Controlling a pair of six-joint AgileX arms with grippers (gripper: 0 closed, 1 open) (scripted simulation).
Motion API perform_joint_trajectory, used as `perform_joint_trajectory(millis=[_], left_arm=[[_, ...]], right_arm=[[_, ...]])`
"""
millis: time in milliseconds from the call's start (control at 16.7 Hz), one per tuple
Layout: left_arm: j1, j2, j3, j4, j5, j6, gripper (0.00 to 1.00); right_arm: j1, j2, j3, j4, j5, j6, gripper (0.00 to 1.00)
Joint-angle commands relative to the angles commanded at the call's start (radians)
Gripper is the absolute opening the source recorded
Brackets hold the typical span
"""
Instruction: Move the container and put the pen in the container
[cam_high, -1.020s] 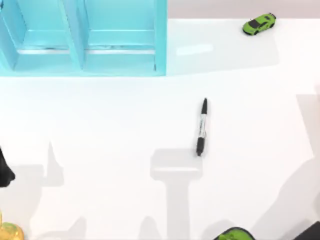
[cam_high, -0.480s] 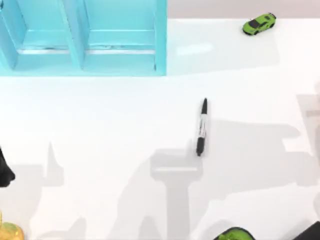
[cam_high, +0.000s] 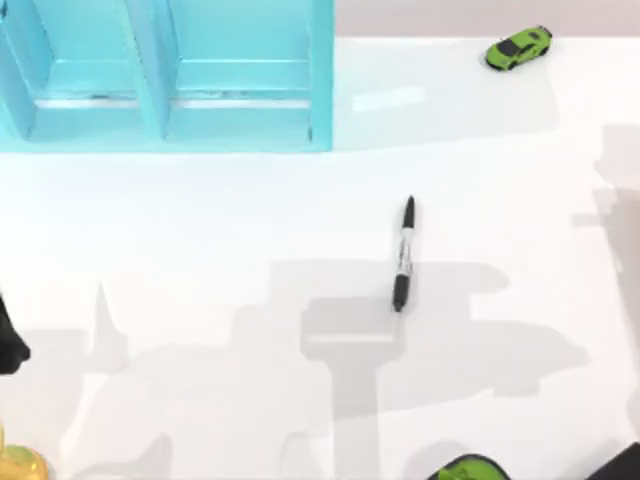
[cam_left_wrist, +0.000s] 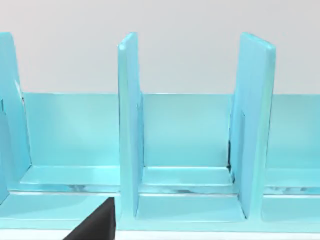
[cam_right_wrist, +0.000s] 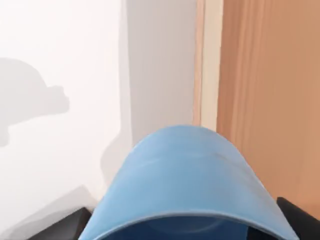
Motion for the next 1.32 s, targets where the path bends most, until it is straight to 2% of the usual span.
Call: perform_joint_trajectory(millis=[180, 660, 1020, 1320], left_arm=[[0.000, 0.000, 0.000, 0.000, 0.000, 0.000, 1.00], [0.000, 0.000, 0.000, 0.000, 0.000, 0.000, 1.00], [0.000, 0.000, 0.000, 0.000, 0.000, 0.000, 1.00], [0.000, 0.000, 0.000, 0.000, 0.000, 0.000, 1.00]], right_arm=[[0.040, 0.034, 0.005, 0.036, -0.002, 0.040, 0.00], [0.368, 0.268, 0.019, 0.312, -0.019, 0.365, 0.00], [0.382, 0.282, 0.015, 0.331, -0.023, 0.384, 0.00], [0.399, 0.324, -0.066, 0.459, -0.020, 0.398, 0.00]])
